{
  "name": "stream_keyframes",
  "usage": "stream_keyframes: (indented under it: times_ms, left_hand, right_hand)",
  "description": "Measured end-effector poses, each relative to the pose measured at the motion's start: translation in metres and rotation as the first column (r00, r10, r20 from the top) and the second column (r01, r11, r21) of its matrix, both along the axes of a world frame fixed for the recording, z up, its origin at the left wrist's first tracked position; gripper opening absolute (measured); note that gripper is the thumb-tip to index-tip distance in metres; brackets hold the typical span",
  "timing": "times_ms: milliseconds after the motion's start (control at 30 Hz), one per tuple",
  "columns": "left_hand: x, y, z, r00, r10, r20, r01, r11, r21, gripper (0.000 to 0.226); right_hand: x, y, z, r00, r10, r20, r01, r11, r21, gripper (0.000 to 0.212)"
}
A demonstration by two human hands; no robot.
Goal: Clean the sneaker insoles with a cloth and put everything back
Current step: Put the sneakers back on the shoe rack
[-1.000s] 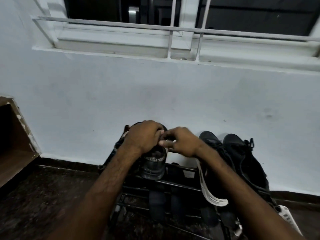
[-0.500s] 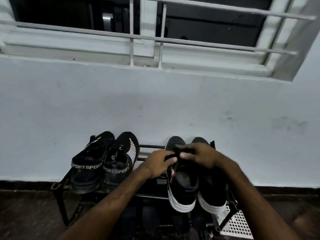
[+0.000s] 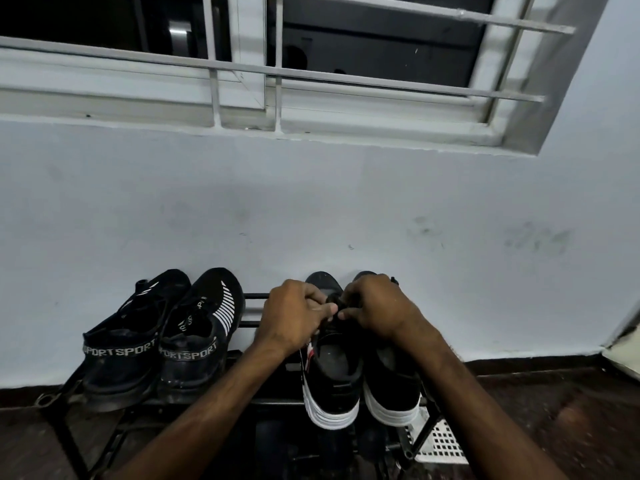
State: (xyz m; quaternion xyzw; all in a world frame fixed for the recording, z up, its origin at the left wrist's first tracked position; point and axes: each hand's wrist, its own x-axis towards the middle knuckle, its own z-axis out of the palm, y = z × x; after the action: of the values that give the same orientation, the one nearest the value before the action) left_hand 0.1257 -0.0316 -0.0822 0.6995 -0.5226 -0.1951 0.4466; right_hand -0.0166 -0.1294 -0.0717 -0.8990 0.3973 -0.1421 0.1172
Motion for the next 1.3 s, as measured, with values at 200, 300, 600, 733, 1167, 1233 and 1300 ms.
stream_keyframes:
  times_ms: [200,300,600,733,1167,1233,1300]
  left_hand:
    - [-0.022,0.018,-0.011,0.837,-0.264,0.479,0.105,0.937,0.333,0.014]
    - [-0.021,0.018,-0.009,0.779,-0.313,0.543,0.111,0.922,0.372,0.016]
    - [0.003,0.013,-0.003,0.899,-0.010,0.438,-0.036,0.995,0.097,0.014]
    - [0.006,0.008,-0.012,0.928,-0.046,0.370,-0.002,0.992,0.129,0.024]
    - [-0.035,-0.031,-0.011,0.818,-0.129,0.560,0.132,0.991,0.036,0.020]
    - [-0.040,-0.037,-0.012,0.778,-0.165,0.606,0.122,0.986,0.112,0.022]
    - [-0.043,-0.041,-0.012,0.753,-0.177,0.634,0.103,0.983,0.152,0.025]
  right_hand:
    - [-0.009,0.000,0.007,0.992,0.062,0.106,-0.082,0.977,0.198,0.015]
    - [-0.011,0.004,0.013,0.988,0.098,0.118,-0.117,0.980,0.160,0.013]
    - [0.002,0.010,0.000,0.986,0.164,-0.013,-0.163,0.985,0.053,0.046]
    - [-0.008,0.005,0.009,0.981,0.172,0.088,-0.183,0.973,0.143,0.030]
    - [-0.066,-0.034,-0.025,0.952,-0.233,0.197,0.162,0.933,0.322,0.034]
    - [-0.061,-0.029,-0.024,0.942,-0.233,0.242,0.131,0.918,0.375,0.045]
    - [-0.055,-0.024,-0.025,0.936,-0.210,0.283,0.112,0.938,0.327,0.049]
